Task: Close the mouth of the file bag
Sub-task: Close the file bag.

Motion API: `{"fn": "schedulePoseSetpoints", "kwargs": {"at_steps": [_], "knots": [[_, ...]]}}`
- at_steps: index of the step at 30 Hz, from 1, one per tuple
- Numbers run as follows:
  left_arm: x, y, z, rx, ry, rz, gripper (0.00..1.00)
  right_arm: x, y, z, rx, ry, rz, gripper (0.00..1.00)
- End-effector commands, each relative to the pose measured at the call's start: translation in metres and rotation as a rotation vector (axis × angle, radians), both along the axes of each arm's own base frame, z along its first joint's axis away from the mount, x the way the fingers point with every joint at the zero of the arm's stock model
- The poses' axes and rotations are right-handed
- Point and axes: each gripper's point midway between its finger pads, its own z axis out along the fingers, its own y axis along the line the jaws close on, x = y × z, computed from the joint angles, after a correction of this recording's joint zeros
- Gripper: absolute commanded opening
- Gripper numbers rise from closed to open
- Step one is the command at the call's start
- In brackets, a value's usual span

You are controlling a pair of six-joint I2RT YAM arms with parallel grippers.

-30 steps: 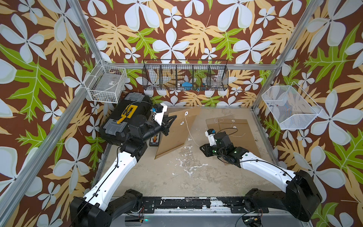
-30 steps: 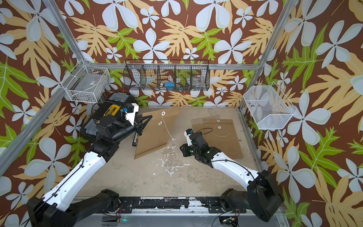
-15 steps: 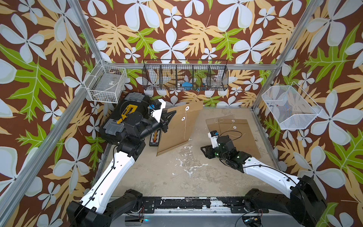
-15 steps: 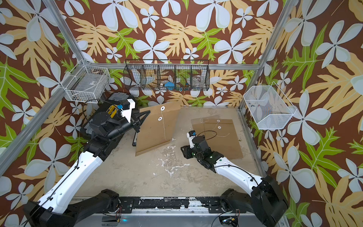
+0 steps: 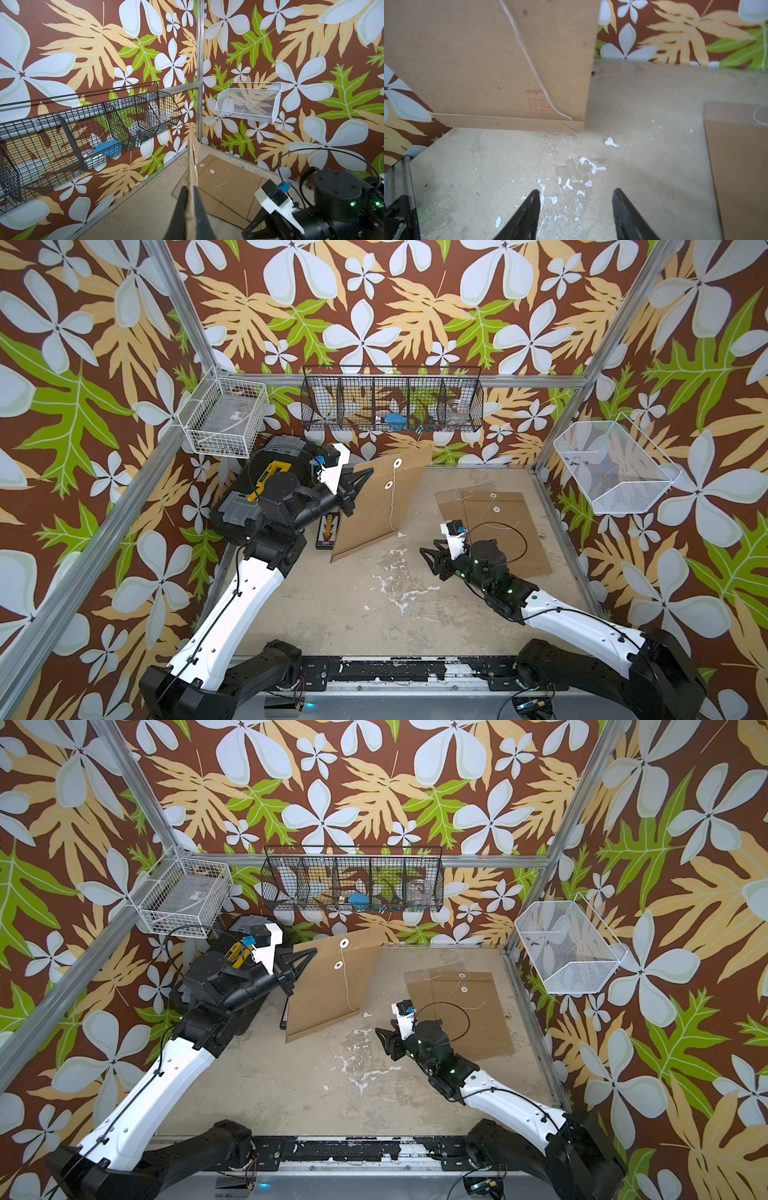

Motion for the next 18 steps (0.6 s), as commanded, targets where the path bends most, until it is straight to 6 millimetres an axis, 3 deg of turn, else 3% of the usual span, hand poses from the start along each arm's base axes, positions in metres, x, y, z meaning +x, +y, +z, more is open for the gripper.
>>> {"fn": "schedulePoseSetpoints", "kwargs": {"at_steps": [1,10,18], "knots": [[-0.01,-0.001,0.019,-0.04,-0.041,-0.035,0.0,0.009,0.013,0.032,0.021,-0.149,0.019,0.56],[-0.023,-0.005,0.035,-0.092,-0.044,-0.099,0.0,0.022,0.041,0.055,0.06,-0.229,0.058,0.52],[-0.031,-0.006,0.044,-0.118,-0.042,-0.131,0.0,0.037,0.063,0.063,0.086,-0.249,0.091,0.51]]}}
